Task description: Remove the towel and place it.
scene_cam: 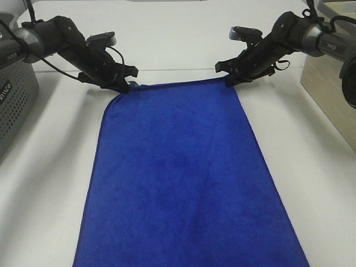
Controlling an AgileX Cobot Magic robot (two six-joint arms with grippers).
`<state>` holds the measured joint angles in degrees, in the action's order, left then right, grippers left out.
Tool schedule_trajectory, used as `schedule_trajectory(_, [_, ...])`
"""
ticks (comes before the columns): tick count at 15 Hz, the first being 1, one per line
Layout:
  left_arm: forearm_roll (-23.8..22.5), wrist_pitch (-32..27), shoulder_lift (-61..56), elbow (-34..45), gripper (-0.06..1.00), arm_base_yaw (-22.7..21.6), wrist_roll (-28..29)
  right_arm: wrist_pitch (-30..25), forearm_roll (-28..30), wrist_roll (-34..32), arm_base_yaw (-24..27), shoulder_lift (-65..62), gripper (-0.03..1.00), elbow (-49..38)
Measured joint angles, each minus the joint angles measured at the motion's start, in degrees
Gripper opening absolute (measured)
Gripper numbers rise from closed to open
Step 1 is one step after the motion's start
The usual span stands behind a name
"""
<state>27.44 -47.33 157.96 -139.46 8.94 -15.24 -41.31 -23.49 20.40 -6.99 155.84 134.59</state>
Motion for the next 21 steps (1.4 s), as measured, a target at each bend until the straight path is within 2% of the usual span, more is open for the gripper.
schedule_trajectory(4, [0.00,7.45,0.57,0.00,0.00,0.11,-2.98,5.61,0.97,2.01,0.00,0.40,0.02,-0.34])
schedule_trajectory(7, [0.40,12.95,0.57,0.00,0.00,1.32,-8.71,10.54,1.66,2.58,-0.06,0.92,0.02,-0.57])
schedule_trajectory(11, [0.69,19.71,0.57,0.00,0.00,2.01,-10.26,14.67,2.29,3.27,-0.06,1.49,0.02,-0.69])
schedule_trajectory(12, [0.69,21.83,0.57,0.00,0.00,2.41,-12.09,16.33,2.29,3.38,-0.06,1.66,0.02,-0.69])
schedule_trajectory(17, [0.74,26.41,0.57,0.00,0.00,2.98,-14.32,19.71,2.35,3.44,-0.06,1.95,0.02,-0.69])
schedule_trajectory(21, [0.86,27.67,0.57,0.00,0.00,3.09,-15.87,21.26,2.35,3.44,-0.06,1.95,0.02,-0.69])
